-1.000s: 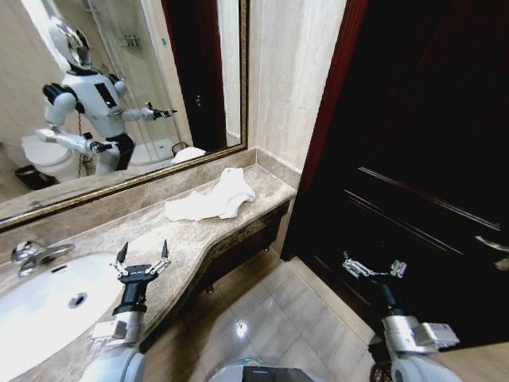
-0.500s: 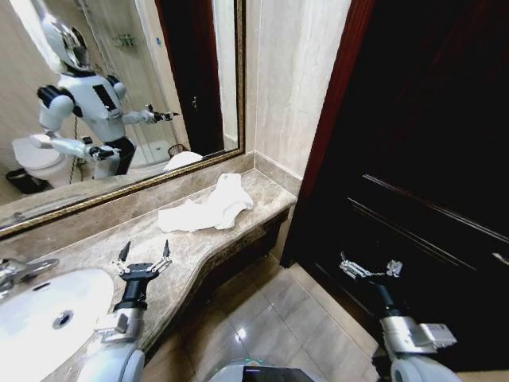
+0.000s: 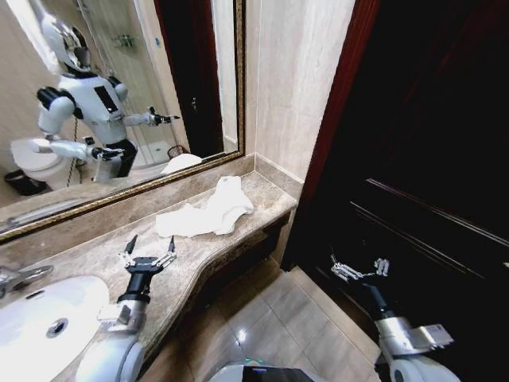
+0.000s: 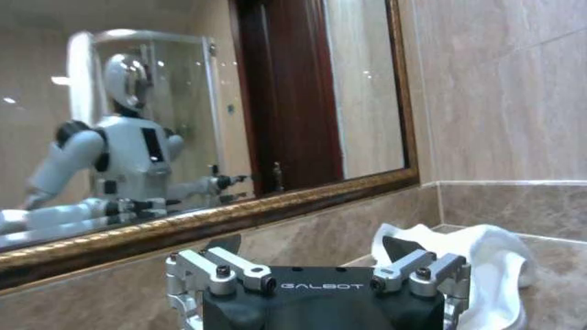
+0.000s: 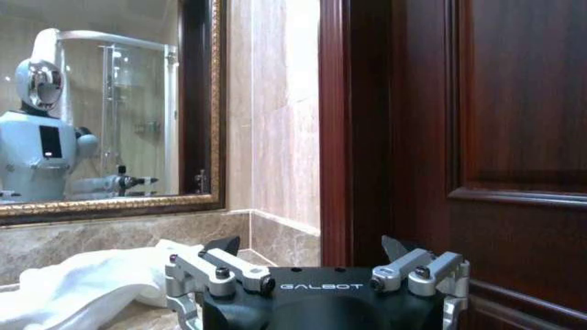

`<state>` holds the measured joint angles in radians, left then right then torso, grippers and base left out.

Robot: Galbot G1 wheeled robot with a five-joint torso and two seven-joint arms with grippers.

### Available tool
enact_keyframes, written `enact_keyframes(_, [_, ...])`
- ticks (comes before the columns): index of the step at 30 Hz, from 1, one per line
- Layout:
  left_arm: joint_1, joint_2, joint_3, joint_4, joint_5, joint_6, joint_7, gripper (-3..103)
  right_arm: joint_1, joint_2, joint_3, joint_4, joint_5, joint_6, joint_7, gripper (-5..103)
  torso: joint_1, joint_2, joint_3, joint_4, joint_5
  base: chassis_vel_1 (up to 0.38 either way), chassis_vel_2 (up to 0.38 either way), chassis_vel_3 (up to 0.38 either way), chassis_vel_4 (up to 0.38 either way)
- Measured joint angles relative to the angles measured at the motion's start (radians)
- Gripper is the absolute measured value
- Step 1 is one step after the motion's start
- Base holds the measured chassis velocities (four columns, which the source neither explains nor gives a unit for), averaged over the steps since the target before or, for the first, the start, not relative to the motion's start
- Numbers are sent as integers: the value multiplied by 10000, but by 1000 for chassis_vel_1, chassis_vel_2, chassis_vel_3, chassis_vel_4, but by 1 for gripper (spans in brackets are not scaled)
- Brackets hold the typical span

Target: Discard the used towel into the hamper.

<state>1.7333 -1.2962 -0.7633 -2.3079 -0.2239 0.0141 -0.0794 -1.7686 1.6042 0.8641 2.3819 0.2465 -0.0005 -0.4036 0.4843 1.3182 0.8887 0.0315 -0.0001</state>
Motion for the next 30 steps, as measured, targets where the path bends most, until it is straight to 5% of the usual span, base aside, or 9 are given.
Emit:
enact_keyframes(7, [-1183,620,146,465,-881,1037,-432,100,409,-115,-219,-78,-216,-323,258,100,3,-1,1,-7,-3,0,0,0,0])
enact_keyframes(8, [-1312,659,111,528,-1031,1159,-489,100,599,-227,-303,-145,-274,-454,275,100,3,-1,1,10,0,0,0,0,0])
enact_keyframes(15, [-2359,1543,461,968,-1879,2084,-142,100,709,-349,-291,-273,-465,-576,363,100,4,-1,1,-6,-1,0,0,0,0])
enact_keyframes(30, [-3607,2208,1580,2076,-1901,1926,-132,100,1102,-465,-209,-596,-461,-758,958,100,3,-1,1,0,0,0,0,0,0])
